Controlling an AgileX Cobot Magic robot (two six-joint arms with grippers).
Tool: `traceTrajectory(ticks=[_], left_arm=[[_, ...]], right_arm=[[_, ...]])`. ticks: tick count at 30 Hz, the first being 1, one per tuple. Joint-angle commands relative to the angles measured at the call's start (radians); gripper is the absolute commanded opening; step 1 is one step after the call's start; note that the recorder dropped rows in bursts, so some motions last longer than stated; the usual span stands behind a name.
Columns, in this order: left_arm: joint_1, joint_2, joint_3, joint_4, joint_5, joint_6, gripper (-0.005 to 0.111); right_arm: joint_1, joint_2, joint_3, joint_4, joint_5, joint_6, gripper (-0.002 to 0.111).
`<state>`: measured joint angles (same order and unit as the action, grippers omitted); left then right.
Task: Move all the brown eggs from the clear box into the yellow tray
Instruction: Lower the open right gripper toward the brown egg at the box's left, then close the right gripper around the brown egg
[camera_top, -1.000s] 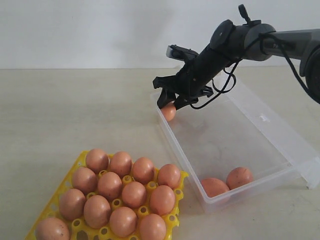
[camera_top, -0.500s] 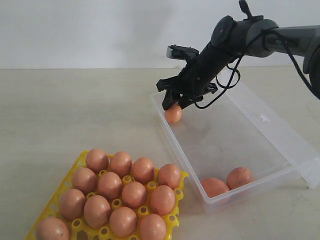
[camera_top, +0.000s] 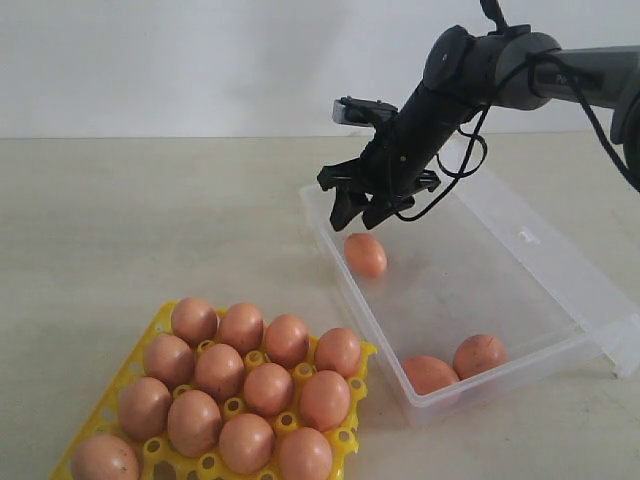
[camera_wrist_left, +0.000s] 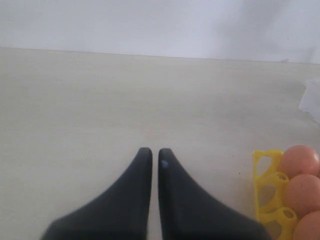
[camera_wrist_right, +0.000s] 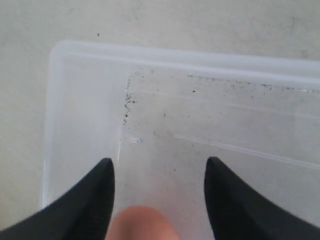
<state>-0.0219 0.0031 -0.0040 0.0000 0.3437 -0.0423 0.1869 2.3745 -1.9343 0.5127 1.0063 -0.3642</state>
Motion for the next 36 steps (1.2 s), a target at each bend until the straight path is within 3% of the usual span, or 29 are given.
traceTrajectory(ticks=[1,14,36], left_arm=[[-0.001,-0.003,0.004,0.0,-0.006,0.004,0.004],[-0.001,-0.003,0.004,0.0,-0.006,0.004,0.004],[-0.001,-0.003,0.004,0.0,-0.006,0.004,0.004]], right_arm=[[-0.008,-0.009,-0.005,-0.009,0.012,-0.024,0.051],[-0.008,-0.044,-0.005,-0.018,0.214,-0.1,0.051],[-0.008,-0.007,0.006,0.021,0.215,-0.04,0.051]])
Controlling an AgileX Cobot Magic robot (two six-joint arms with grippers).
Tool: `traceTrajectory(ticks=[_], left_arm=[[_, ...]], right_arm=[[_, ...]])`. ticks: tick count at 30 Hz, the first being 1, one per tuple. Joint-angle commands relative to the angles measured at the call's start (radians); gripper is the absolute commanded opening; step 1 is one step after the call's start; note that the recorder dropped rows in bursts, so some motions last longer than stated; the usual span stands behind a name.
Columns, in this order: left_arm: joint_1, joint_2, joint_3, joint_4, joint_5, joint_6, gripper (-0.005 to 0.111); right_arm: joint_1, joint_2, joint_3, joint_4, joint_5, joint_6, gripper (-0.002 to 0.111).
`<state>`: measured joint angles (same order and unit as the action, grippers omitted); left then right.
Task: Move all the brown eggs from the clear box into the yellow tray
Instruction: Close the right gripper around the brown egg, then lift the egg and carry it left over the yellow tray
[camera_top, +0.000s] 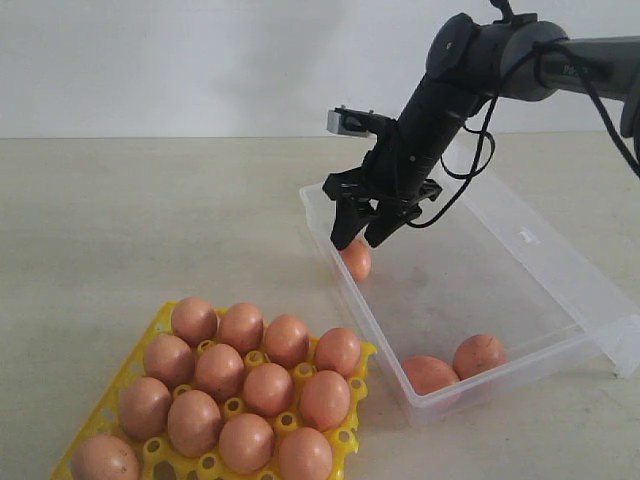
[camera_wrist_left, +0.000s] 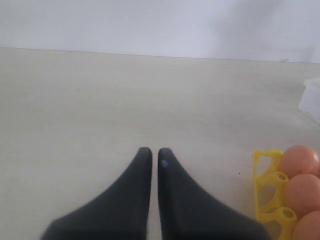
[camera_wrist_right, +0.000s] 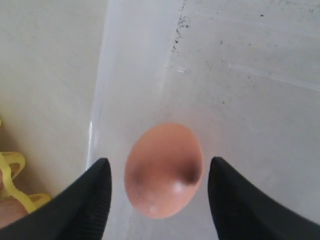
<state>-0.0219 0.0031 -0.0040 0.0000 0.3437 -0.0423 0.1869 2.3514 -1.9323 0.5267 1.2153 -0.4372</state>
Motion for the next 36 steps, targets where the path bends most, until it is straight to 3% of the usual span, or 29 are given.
traceTrajectory(ticks=[1,12,14,18,32,36], left_arm=[[-0.001,-0.003,0.004,0.0,-0.006,0.004,0.004],[-0.001,-0.003,0.004,0.0,-0.006,0.004,0.004],[-0.001,-0.003,0.004,0.0,-0.006,0.004,0.004],[-0.001,-0.003,0.004,0.0,-0.006,0.004,0.004],[-0.001,-0.003,0.004,0.0,-0.006,0.004,0.004],[-0.001,-0.003,0.004,0.0,-0.006,0.004,0.004]], right_arm=[[-0.008,0.026,0.004,0.007,0.006,0.045,0.051],[-0.008,0.053,0.004,0.044,-0.006,0.057,0.049],[-0.008,0.053,0.004,0.044,-0.011,0.057,0.038],[-0.008,0.053,0.004,0.036,-0.022,0.057,0.0],[-0.008,0.023,0.004,0.017,-0.03,0.065,0.0],[-0.008,-0.035,0.03,0.007,-0.116,0.096,0.0]])
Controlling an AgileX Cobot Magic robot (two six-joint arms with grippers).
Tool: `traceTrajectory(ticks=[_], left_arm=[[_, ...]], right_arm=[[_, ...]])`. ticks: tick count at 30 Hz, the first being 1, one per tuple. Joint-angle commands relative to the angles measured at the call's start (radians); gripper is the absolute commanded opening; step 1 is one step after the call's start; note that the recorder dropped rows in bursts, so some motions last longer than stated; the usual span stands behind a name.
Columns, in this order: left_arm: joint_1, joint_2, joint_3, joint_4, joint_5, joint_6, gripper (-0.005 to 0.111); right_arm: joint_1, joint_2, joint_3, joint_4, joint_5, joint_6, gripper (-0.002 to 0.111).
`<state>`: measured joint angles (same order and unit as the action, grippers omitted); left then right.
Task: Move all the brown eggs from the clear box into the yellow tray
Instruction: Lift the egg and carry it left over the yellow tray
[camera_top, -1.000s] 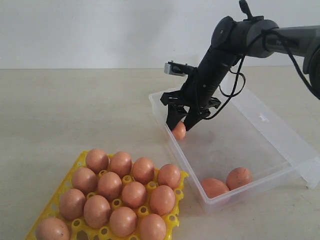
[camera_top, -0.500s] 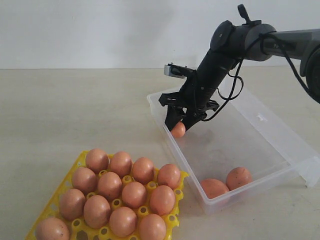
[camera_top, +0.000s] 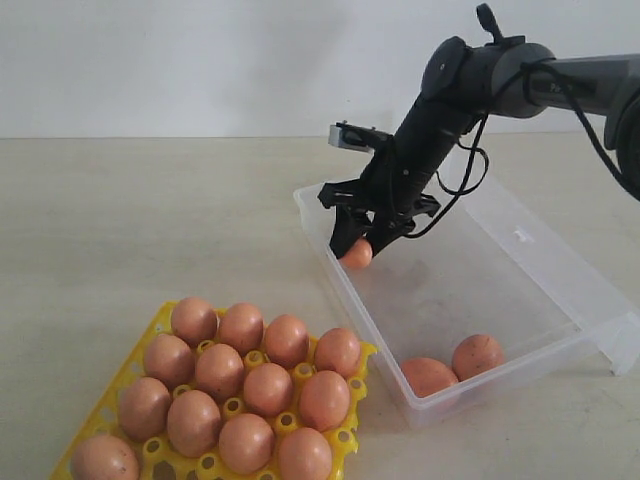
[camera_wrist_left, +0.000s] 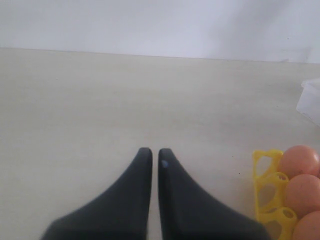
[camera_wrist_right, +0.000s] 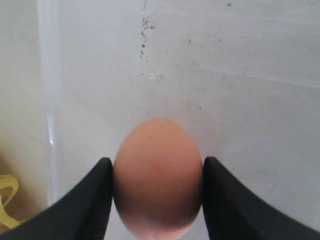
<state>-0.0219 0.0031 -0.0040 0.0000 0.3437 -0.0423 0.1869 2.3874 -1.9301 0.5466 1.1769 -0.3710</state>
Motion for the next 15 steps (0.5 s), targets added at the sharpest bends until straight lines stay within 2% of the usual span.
traceTrajectory(ticks=[1,9,15], left_arm=[[-0.001,-0.003,0.004,0.0,-0.006,0.004,0.004],[-0.001,-0.003,0.004,0.0,-0.006,0.004,0.004],[-0.001,-0.003,0.004,0.0,-0.006,0.004,0.004]], right_arm=[[-0.008,-0.093,0.043,-0.015,-0.113,0.035,0.0],[-0.008,-0.28,0.246,-0.028,-0.398,0.06,0.0],[-0.008,-0.486,0.583,-0.024,-0.83,0.06,0.0]])
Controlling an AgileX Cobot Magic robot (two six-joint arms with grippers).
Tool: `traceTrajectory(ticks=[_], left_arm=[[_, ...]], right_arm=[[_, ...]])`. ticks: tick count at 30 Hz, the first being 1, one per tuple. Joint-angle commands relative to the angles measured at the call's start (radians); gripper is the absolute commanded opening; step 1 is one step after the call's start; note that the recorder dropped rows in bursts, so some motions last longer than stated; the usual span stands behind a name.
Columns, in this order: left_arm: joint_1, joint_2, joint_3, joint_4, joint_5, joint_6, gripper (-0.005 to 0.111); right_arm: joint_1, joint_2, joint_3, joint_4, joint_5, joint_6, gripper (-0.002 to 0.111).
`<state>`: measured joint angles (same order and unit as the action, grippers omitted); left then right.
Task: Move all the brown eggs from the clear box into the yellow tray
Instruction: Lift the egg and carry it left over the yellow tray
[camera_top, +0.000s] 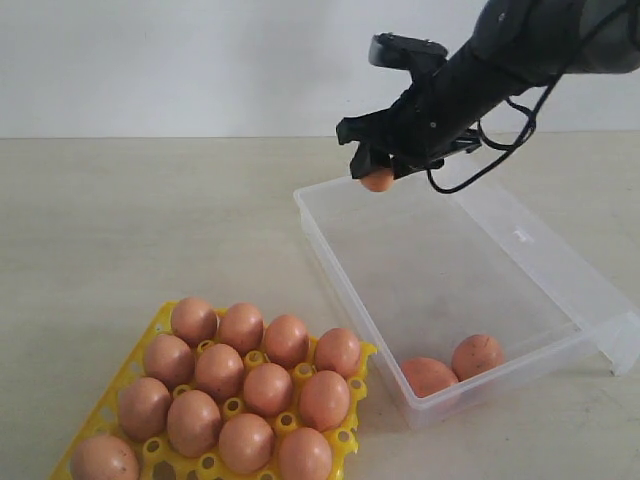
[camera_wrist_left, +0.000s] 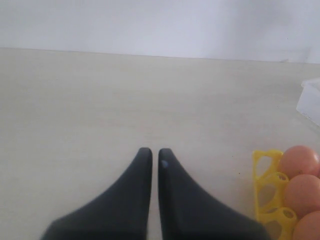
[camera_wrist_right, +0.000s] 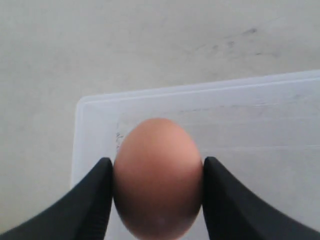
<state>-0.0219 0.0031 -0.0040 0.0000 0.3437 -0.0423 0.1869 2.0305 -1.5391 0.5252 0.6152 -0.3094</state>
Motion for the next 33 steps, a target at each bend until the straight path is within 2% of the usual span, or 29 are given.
traceTrajectory(ticks=[1,2,4,6,9,11,13,16,17,20,25,28,33], left_arm=[[-0.001,-0.003,0.004,0.0,-0.006,0.004,0.004],[-0.001,-0.003,0.004,0.0,-0.006,0.004,0.004],[-0.001,-0.003,0.004,0.0,-0.006,0.004,0.004],[-0.001,-0.003,0.004,0.0,-0.006,0.004,0.004],[-0.001,-0.003,0.004,0.0,-0.006,0.004,0.004],[-0.001,-0.003,0.004,0.0,-0.006,0.004,0.004],[-0.001,-0.003,0.004,0.0,-0.006,0.004,0.004],[-0.001,-0.003,0.004,0.0,-0.006,0.004,0.004],[-0.001,-0.003,0.004,0.0,-0.006,0.004,0.004],[-0.001,-0.003,0.004,0.0,-0.006,0.004,0.004],[-0.001,-0.003,0.004,0.0,-0.006,0.004,0.004],[-0.001,-0.003,0.004,0.0,-0.006,0.004,0.004],[-0.001,-0.003,0.004,0.0,-0.006,0.004,0.004]], right_arm=[[-0.008,-0.171,0.263,-0.001,-0.357,-0.001,0.0],[-0.008,-0.246,0.395,0.0,-0.531,-0.001,0.0],[-0.003,-0.363,0.595,0.0,-0.759,-0.004,0.0],[-0.003,-0.492,0.778,-0.018,-0.925,-0.005,0.0],[-0.003,-0.663,0.913,-0.074,-1.09,0.098,0.0],[-0.002,-0.807,0.921,-0.258,-1.105,0.315,0.0],[0.022,-0.912,0.918,-0.608,-1.172,0.569,0.0],[0.072,-0.95,0.918,-1.08,-1.434,0.982,0.0],[0.091,-0.935,0.918,-1.198,-1.511,1.097,0.0],[0.139,-0.883,0.918,-1.393,-1.588,1.311,0.0],[0.223,-0.752,0.918,-1.548,-1.702,1.405,0.0],[0.268,-0.663,0.909,-1.525,-1.82,1.4,0.0],[0.333,-0.511,0.811,-1.469,-1.836,1.398,0.0]])
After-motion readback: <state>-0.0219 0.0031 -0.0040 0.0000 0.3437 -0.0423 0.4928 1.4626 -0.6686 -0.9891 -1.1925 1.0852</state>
